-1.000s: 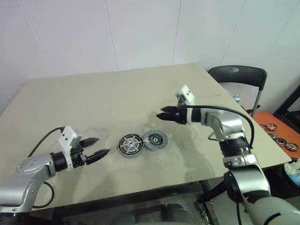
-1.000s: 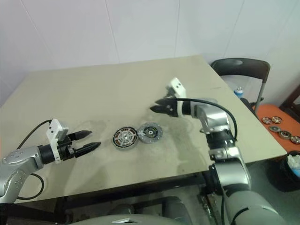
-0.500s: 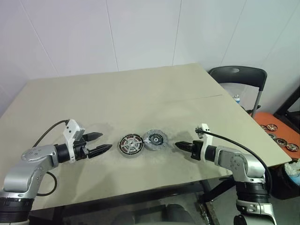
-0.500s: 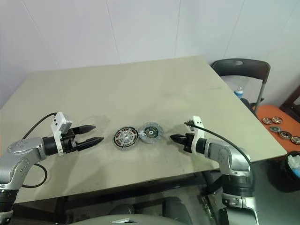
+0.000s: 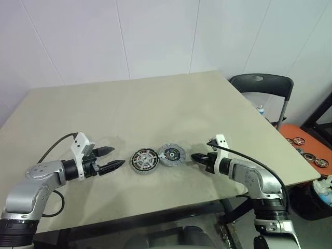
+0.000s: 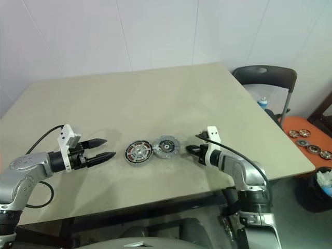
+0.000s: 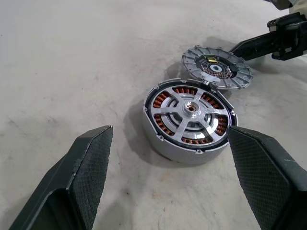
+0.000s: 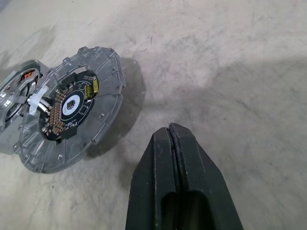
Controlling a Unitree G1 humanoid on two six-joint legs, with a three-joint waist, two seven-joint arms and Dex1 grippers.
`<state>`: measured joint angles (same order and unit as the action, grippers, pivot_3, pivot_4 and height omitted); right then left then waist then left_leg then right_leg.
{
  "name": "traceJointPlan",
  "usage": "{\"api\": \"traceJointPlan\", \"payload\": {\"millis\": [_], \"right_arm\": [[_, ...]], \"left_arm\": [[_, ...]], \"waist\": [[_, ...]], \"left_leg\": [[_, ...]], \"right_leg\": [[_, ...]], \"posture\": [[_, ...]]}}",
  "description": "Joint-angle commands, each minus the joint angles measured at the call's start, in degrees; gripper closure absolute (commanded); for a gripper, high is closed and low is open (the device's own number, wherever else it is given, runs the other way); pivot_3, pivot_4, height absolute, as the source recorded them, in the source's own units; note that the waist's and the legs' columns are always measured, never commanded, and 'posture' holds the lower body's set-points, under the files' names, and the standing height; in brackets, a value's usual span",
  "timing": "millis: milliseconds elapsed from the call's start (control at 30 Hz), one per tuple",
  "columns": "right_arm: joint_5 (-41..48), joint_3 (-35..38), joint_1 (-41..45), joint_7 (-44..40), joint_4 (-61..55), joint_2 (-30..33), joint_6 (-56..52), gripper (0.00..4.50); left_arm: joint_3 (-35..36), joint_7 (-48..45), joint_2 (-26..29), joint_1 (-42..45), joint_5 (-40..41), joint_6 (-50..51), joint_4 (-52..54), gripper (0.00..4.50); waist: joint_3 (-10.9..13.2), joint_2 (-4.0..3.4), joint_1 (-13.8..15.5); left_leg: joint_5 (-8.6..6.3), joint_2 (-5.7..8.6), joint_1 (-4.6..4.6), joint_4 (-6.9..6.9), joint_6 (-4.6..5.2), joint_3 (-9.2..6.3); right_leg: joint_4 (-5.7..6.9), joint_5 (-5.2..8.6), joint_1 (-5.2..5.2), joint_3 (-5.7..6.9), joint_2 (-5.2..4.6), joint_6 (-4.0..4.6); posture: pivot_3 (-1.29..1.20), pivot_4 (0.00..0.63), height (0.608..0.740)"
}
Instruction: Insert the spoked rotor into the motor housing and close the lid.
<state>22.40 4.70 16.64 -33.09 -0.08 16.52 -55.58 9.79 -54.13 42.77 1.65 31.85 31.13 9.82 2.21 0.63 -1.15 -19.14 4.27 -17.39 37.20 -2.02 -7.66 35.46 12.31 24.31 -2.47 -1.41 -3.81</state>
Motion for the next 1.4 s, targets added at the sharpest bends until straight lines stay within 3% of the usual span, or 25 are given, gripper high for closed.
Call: {"api": "traceJointPlan", "payload": {"millis": [33,333,567,1000,1400], "right_arm": [[-0.77,-2.54,0.88,0.96,1.55,-1.60,2.54,4.48],[-2.91,-4.38,5.53,2.67,9.94,-5.63,7.89,4.48],[-4.35,-7.15,6.82,1.01,12.53,-4.77,8.72,4.48],[2.88,-9.50,14.24,-9.68,8.14,-4.50,0.29,4.48],[1.32,-11.84,14.26,-9.31,10.11,-5.07,2.64,4.48]], "left_arm": [[0.67,0.15,0.16,0.55,0.24,0.05,1.42,0.47],[-0.08,0.16,-0.22,1.42,-0.05,-0.05,0.97,0.47],[0.06,0.10,-0.15,1.50,-0.35,-0.21,0.66,0.47],[0.46,0.32,-0.18,1.15,-0.51,-0.55,0.46,0.47],[0.58,0.72,-0.43,0.47,-0.57,-0.79,0.91,0.47]], "waist": [[-0.01,0.01,-0.03],[-0.10,0.18,-1.59],[-0.11,0.19,-1.68],[0.05,-0.06,-1.23],[0.07,-0.10,-1.12]], "left_leg": [[0.00,0.00,0.00,0.00,0.00,0.00],[0.00,-0.09,0.07,0.01,0.00,0.15],[0.00,-0.12,0.11,0.00,0.00,0.23],[-0.02,-0.13,-0.10,-0.08,0.03,0.20],[-0.13,-0.06,-0.22,-0.10,0.20,0.21]], "right_leg": [[0.00,0.00,0.00,0.00,0.00,0.00],[0.01,-0.03,-0.25,0.02,0.00,0.01],[0.01,-0.05,-0.29,0.02,-0.02,-0.01],[-0.04,-0.28,0.25,0.03,-0.05,0.10],[-0.30,-0.27,0.26,0.05,-0.12,0.09]], "posture": [[0.00,0.000,0.740],[0.00,0.000,0.740],[0.00,0.000,0.740],[0.00,0.000,0.740],[0.00,0.000,0.740]]}}
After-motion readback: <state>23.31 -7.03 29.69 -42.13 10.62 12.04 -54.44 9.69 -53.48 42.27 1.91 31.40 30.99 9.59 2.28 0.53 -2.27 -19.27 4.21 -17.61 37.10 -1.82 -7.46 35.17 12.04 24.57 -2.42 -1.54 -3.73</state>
